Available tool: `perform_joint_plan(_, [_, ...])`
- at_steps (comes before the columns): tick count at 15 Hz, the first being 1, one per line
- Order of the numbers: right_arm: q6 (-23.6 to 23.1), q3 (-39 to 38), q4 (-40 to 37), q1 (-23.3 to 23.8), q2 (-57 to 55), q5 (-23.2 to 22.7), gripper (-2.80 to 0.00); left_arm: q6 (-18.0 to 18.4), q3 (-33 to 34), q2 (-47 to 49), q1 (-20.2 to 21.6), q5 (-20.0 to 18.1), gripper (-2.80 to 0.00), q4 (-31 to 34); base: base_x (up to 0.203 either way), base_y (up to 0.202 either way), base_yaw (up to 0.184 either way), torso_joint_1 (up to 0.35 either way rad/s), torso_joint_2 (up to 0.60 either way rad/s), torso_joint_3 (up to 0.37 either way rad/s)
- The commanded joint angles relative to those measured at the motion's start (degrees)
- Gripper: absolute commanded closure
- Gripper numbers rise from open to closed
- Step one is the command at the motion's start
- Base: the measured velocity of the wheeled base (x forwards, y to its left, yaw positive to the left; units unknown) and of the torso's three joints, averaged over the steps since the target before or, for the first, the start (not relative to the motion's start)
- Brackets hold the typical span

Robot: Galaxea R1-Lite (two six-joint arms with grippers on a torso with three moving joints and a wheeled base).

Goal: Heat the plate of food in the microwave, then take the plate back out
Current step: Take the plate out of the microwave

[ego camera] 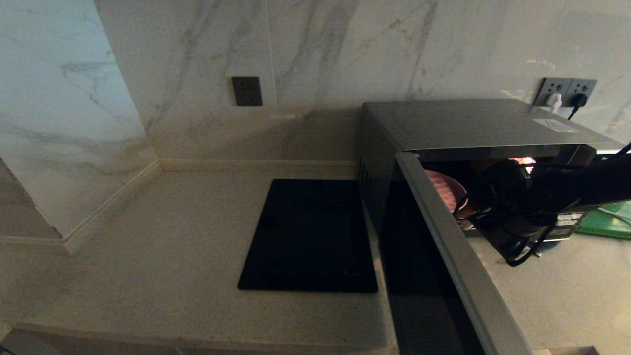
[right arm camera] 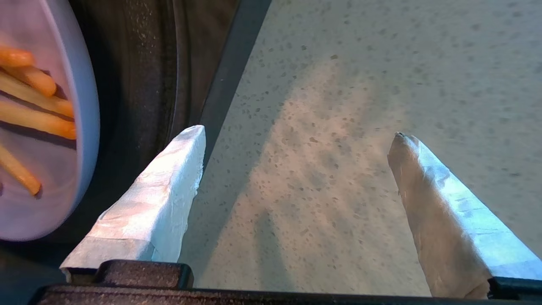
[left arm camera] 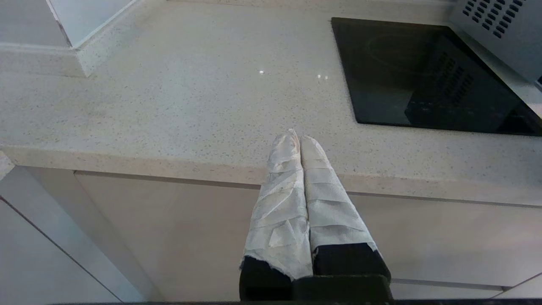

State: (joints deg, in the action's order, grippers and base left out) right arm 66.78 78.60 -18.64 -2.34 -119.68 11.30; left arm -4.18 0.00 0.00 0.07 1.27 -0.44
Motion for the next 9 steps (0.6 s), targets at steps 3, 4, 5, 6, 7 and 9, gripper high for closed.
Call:
perform_joint_plan(3, [0.2, -0.4, -0.1, 0.4, 4.1, -5.0, -2.80, 0.0, 0.0, 0.1, 0.0, 0.1, 0.00, 0.0, 0.000, 0.000, 0.000, 0.000, 0.00, 0.000])
perform_joint_plan(4, [0.0, -0.2, -0.1, 0.9, 4.7, -7.6, -2.80, 0.0, 0.0, 0.0, 0.0, 0.1, 0.00, 0.0, 0.000, 0.000, 0.000, 0.000, 0.00, 0.000])
perform_joint_plan(5, [-0.2, -0.1, 0.8, 1.2, 4.8, -9.5, -2.80, 0.0, 0.0, 0.1, 0.0, 0.1, 0.00, 0.0, 0.000, 0.000, 0.000, 0.000, 0.00, 0.000])
perform_joint_plan(6, [-0.9, -0.1, 2.4, 1.4, 4.6, -10.2, -2.80, 0.0, 0.0, 0.1, 0.0, 0.1, 0.00, 0.0, 0.000, 0.000, 0.000, 0.000, 0.00, 0.000])
perform_joint_plan(7, [-1.3, -0.1, 2.7, 1.4, 4.2, -10.6, -2.80, 0.0, 0.0, 0.0, 0.0, 0.1, 0.00, 0.0, 0.000, 0.000, 0.000, 0.000, 0.00, 0.000])
perform_joint_plan(9, [-1.5, 0.3, 2.8, 1.4, 3.6, -10.7, -2.80, 0.0, 0.0, 0.0, 0.0, 0.1, 0.00, 0.0, 0.000, 0.000, 0.000, 0.000, 0.00, 0.000])
